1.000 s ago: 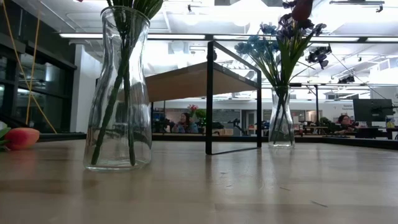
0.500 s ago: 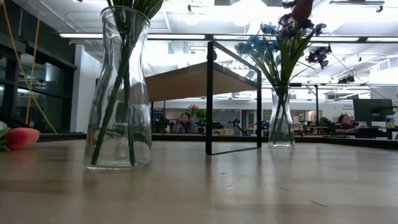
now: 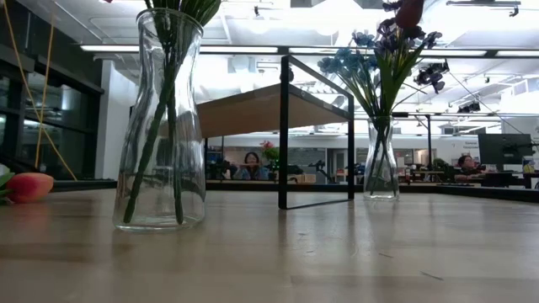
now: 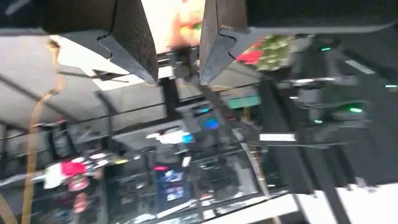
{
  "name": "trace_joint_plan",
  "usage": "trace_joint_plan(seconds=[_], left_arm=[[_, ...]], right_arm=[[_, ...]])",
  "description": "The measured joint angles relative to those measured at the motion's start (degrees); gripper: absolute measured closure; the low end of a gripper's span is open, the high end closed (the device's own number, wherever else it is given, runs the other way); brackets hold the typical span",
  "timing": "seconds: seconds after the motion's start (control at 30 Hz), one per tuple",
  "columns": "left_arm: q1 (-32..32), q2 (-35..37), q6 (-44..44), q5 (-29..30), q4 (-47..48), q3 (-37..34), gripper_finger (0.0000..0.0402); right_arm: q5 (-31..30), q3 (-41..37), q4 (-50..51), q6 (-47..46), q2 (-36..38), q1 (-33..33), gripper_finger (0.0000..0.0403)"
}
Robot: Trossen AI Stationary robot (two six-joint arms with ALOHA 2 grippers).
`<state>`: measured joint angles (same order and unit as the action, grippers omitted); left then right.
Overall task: Pick and place flowers into a vace then onto a shelf
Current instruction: Put the orange flower into the bottom transparent vase
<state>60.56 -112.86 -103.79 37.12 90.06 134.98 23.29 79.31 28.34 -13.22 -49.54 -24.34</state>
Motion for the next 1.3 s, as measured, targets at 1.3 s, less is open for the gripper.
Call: trace_joint_plan(seconds=[1.3], left_arm=[[-9.69, 20.42, 37.54, 9.92, -0.05, -0.03, 0.0041]], right_arm=[[-6.16, 0.02, -8.09, 7.28, 0.07, -0.04, 0.0292]])
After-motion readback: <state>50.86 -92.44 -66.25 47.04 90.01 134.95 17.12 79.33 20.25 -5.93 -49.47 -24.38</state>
